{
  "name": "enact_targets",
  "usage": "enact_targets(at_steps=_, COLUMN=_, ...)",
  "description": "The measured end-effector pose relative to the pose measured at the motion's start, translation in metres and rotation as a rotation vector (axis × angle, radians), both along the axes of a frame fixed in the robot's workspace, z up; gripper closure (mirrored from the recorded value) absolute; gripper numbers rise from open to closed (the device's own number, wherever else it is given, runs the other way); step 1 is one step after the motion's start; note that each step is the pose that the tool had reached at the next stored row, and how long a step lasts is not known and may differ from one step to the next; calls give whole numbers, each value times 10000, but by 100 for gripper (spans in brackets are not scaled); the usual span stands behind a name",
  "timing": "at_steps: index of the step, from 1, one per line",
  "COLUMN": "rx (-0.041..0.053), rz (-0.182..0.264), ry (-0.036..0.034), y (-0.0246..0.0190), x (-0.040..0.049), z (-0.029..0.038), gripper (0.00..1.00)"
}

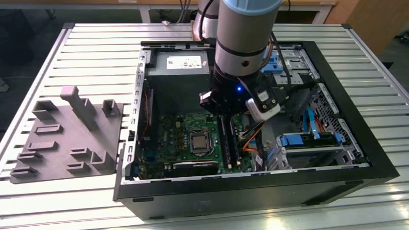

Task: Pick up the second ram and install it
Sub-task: 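Press down the second ram until it locks into place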

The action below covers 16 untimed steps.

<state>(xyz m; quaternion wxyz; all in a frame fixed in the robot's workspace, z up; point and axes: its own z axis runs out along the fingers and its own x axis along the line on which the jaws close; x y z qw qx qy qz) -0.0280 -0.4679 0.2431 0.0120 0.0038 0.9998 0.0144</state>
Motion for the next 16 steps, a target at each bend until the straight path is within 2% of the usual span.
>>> enact_targets(at_steps=15, rx=1, rz=0, ry=0, y=-40, x=0, z=0, gripper=89)
enact_targets(at_steps=16, rx=1, rz=0, ry=0, y=-53, x=0, z=0, gripper=89)
